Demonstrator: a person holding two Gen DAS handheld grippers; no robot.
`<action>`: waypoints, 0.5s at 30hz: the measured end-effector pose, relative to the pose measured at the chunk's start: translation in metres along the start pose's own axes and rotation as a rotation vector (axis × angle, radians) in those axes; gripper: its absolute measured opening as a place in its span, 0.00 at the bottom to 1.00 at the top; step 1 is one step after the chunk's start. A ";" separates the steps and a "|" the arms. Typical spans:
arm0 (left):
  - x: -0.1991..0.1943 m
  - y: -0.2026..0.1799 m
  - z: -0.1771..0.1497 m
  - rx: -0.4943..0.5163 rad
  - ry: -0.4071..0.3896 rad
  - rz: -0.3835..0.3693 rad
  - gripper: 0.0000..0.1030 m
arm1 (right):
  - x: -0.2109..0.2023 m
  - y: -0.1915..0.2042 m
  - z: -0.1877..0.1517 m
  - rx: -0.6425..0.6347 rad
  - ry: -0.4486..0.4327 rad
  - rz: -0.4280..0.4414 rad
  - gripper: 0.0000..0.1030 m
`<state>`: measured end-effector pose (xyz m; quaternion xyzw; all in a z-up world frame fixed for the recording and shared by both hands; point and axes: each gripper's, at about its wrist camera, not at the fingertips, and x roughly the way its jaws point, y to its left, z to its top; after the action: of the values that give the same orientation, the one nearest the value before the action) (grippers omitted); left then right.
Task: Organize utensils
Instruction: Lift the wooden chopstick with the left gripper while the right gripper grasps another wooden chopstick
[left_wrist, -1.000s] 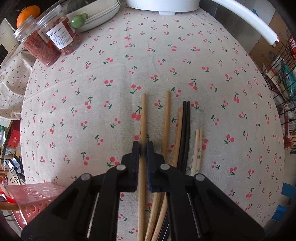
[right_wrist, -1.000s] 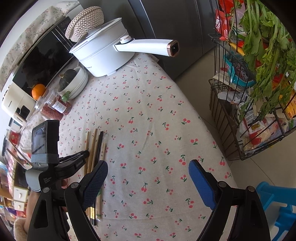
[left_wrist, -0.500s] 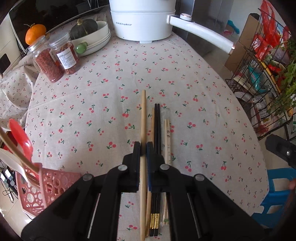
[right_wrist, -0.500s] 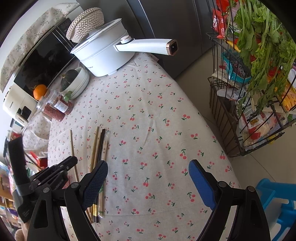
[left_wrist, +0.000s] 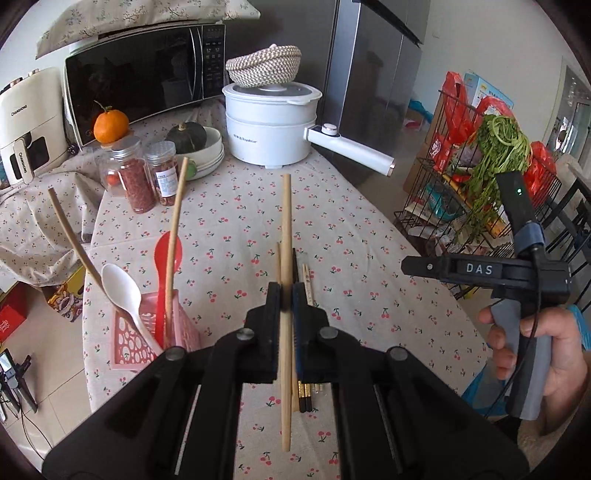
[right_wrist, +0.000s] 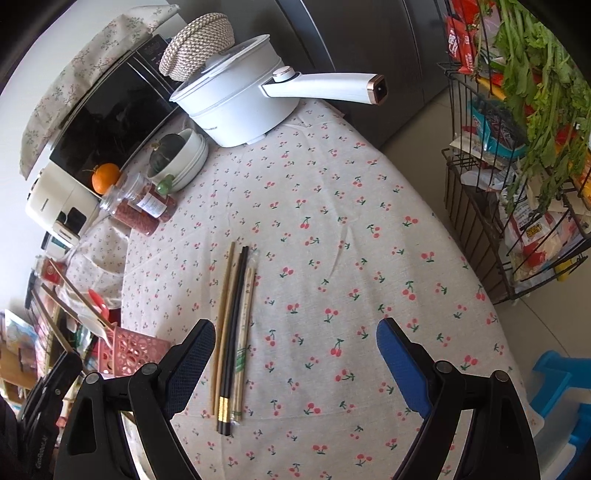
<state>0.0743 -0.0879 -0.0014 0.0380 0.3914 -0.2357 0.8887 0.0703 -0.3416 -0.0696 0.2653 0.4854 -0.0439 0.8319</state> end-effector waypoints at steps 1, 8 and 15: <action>-0.007 0.004 -0.001 -0.006 -0.019 -0.004 0.07 | 0.004 0.003 0.000 -0.002 0.008 0.018 0.87; -0.028 0.031 -0.011 -0.073 -0.078 -0.055 0.07 | 0.054 0.039 0.006 -0.033 0.099 0.178 0.45; -0.039 0.055 -0.016 -0.112 -0.097 -0.065 0.07 | 0.113 0.070 0.016 -0.033 0.163 0.220 0.19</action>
<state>0.0647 -0.0202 0.0090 -0.0358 0.3616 -0.2441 0.8991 0.1656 -0.2690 -0.1292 0.3061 0.5198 0.0773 0.7939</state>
